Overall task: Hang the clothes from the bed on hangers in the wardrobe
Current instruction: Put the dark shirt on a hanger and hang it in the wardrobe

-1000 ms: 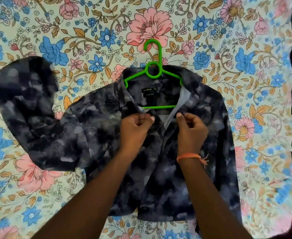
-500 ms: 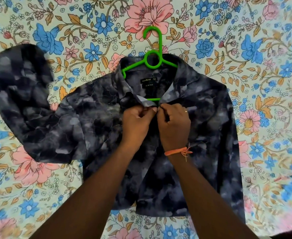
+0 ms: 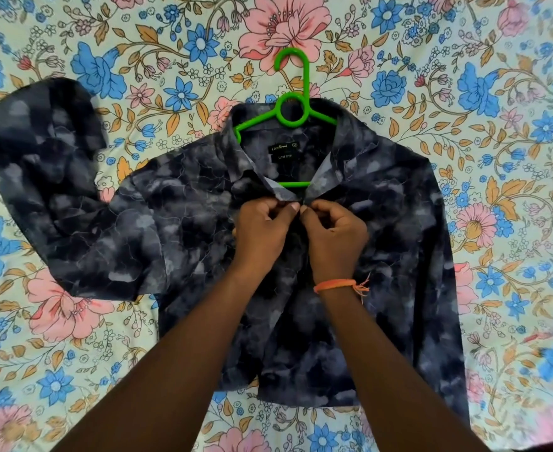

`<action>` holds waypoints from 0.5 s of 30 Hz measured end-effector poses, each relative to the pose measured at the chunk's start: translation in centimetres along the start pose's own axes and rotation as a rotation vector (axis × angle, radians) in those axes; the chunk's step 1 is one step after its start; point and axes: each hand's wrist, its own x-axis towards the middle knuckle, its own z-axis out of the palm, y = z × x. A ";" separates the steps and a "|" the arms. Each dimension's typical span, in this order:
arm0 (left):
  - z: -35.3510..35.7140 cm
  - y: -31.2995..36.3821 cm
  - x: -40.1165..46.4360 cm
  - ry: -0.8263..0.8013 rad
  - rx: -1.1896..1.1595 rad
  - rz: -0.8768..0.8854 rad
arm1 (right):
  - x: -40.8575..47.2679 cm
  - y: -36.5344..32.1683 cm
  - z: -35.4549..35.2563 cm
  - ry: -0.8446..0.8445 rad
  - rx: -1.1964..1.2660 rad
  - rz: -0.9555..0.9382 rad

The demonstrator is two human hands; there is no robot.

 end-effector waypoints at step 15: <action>-1.9 1.0 0.1 -0.057 0.224 0.144 | -0.6 -0.2 0.7 -0.027 -0.076 -0.124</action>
